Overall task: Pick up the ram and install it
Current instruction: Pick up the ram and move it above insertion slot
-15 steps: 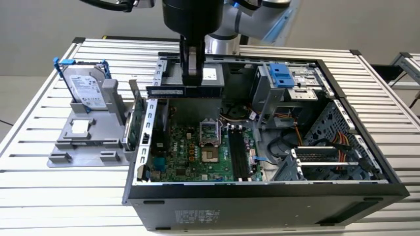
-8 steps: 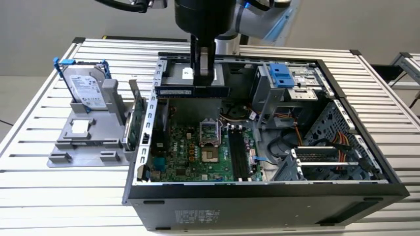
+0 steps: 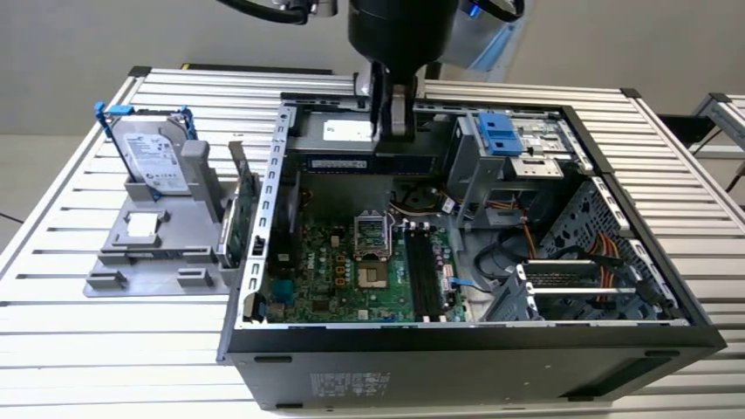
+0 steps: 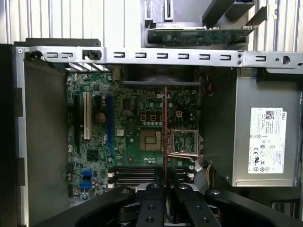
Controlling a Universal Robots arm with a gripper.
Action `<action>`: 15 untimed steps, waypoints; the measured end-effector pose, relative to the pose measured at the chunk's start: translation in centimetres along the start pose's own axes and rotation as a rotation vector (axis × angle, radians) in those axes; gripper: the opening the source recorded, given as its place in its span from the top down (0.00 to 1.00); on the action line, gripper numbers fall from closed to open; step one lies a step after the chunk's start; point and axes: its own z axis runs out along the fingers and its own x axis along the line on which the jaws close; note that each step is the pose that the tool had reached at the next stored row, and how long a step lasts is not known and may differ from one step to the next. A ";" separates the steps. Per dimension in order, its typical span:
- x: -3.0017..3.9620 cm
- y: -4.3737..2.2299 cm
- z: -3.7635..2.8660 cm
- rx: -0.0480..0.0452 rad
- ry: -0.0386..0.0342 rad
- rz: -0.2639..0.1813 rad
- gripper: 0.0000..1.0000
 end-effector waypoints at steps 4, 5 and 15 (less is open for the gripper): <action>0.00 -0.92 0.00 0.0000 0.0000 0.001 1.00; 0.00 -1.17 0.00 0.0000 0.0001 0.001 1.00; -0.02 -3.52 0.00 0.0001 0.0000 0.006 1.00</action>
